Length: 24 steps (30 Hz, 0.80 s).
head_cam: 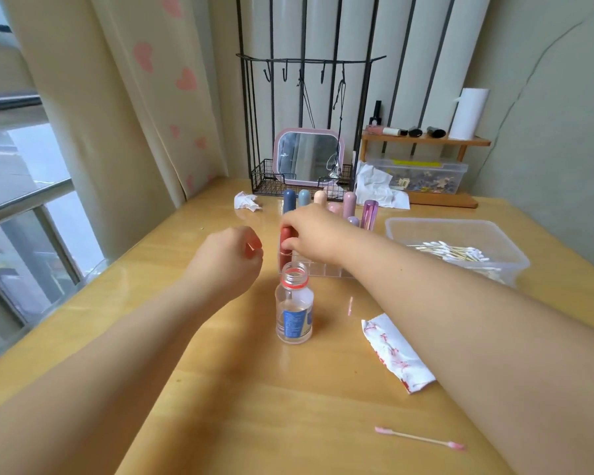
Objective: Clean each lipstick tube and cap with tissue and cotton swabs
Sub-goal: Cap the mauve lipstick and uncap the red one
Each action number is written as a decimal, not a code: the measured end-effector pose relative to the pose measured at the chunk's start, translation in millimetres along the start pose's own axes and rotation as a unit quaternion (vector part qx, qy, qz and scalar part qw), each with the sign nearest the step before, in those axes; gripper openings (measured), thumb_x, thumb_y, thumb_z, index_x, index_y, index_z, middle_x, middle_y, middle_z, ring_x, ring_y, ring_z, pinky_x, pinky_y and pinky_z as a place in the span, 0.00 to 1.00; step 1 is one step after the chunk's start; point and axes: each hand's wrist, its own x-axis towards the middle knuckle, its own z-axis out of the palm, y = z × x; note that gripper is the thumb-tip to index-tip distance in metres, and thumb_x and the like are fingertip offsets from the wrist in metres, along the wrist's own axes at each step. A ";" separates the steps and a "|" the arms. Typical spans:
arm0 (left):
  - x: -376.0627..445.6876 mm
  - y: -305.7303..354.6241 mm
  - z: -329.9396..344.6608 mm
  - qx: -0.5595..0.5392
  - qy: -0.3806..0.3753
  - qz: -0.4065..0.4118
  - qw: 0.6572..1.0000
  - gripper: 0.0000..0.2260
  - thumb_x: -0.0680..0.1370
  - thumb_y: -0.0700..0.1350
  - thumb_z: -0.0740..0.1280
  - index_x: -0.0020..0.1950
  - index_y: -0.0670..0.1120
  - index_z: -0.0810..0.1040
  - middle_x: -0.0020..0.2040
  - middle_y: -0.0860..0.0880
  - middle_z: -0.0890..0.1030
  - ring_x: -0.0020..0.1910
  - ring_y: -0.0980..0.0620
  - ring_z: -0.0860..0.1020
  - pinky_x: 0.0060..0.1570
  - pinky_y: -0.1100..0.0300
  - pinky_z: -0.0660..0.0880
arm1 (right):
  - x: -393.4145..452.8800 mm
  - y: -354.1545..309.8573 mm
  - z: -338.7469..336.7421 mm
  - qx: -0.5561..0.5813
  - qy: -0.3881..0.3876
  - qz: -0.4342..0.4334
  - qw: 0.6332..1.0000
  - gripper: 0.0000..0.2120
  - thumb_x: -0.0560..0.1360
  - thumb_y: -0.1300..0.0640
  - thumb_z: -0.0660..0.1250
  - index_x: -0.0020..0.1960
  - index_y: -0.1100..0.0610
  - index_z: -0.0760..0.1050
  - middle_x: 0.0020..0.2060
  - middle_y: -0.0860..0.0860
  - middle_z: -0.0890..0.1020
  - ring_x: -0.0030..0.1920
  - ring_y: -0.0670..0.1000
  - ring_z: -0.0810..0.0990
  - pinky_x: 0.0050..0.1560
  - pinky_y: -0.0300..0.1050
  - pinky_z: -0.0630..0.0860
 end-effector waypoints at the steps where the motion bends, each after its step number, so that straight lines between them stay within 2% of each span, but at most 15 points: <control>1: -1.5 -0.7 -1.9 -0.003 0.003 -0.001 1.000 0.07 0.77 0.42 0.62 0.51 0.45 0.79 0.44 0.48 0.80 0.41 0.49 0.74 0.39 0.60 0.68 | 0.5 0.6 -0.6 0.008 0.003 -0.003 1.000 0.06 0.78 0.50 0.63 0.53 0.50 0.74 0.56 0.58 0.66 0.67 0.64 0.60 0.62 0.60 0.57; 5: -10.5 4.5 -16.2 -0.021 0.046 -0.004 0.999 0.08 0.77 0.42 0.62 0.53 0.45 0.79 0.44 0.49 0.79 0.43 0.48 0.75 0.40 0.60 0.67 | -6.4 6.5 -23.3 0.069 0.065 -0.038 0.995 0.01 0.77 0.52 0.65 0.47 0.49 0.74 0.46 0.48 0.77 0.54 0.54 0.75 0.58 0.52 0.67; 8: -31.2 16.5 -31.1 -0.047 0.108 0.013 0.993 0.07 0.77 0.42 0.63 0.52 0.45 0.79 0.42 0.52 0.77 0.39 0.51 0.73 0.37 0.62 0.64 | -35.2 10.9 -52.3 0.127 0.111 -0.045 0.985 0.04 0.76 0.56 0.66 0.50 0.54 0.77 0.42 0.48 0.79 0.46 0.50 0.78 0.47 0.44 0.74; 10: -54.4 28.1 -38.2 -0.072 0.139 0.049 0.986 0.05 0.76 0.41 0.64 0.49 0.46 0.79 0.38 0.55 0.76 0.35 0.56 0.73 0.33 0.65 0.63 | -65.8 16.3 -63.9 0.150 0.127 -0.039 0.980 0.02 0.75 0.56 0.67 0.48 0.53 0.77 0.39 0.47 0.78 0.43 0.50 0.78 0.44 0.44 0.74; 12: -80.1 44.0 -40.7 -0.095 0.144 0.090 0.981 0.03 0.76 0.41 0.66 0.47 0.48 0.78 0.37 0.58 0.75 0.34 0.59 0.73 0.34 0.68 0.67 | -97.9 24.1 -64.6 0.170 0.119 -0.031 0.978 0.02 0.75 0.55 0.68 0.46 0.52 0.77 0.39 0.50 0.80 0.42 0.51 0.78 0.44 0.45 0.74; 15: -109.6 69.3 -29.6 -0.104 0.088 0.120 0.983 0.06 0.76 0.45 0.66 0.52 0.49 0.77 0.44 0.56 0.77 0.40 0.54 0.76 0.37 0.64 0.68 | -142.7 36.2 -53.3 0.236 0.089 -0.021 0.967 0.01 0.75 0.56 0.68 0.45 0.53 0.78 0.40 0.56 0.82 0.39 0.53 0.81 0.48 0.52 0.77; 18: -122.5 88.5 -7.0 -0.078 0.014 0.121 0.989 0.14 0.77 0.50 0.66 0.61 0.47 0.74 0.53 0.52 0.77 0.51 0.53 0.76 0.43 0.64 0.67 | -178.7 45.6 -39.1 0.302 0.082 -0.005 0.950 0.04 0.75 0.59 0.68 0.42 0.52 0.77 0.36 0.54 0.82 0.34 0.46 0.79 0.45 0.47 0.78; 21: -129.1 99.9 7.9 -0.090 -0.033 0.124 0.988 0.10 0.77 0.48 0.66 0.56 0.46 0.77 0.46 0.51 0.78 0.45 0.52 0.75 0.38 0.63 0.63 | -205.3 52.5 -26.8 0.388 0.088 0.018 0.917 0.05 0.76 0.62 0.67 0.43 0.54 0.76 0.33 0.48 0.81 0.32 0.44 0.78 0.43 0.44 0.77; 24: -138.2 101.0 19.3 -0.140 -0.053 0.163 0.975 0.06 0.77 0.45 0.66 0.51 0.45 0.80 0.43 0.50 0.79 0.42 0.54 0.75 0.41 0.62 0.68 | -221.9 58.4 -17.9 0.448 0.097 0.050 0.887 0.04 0.77 0.63 0.65 0.45 0.56 0.75 0.35 0.51 0.81 0.31 0.43 0.78 0.40 0.40 0.77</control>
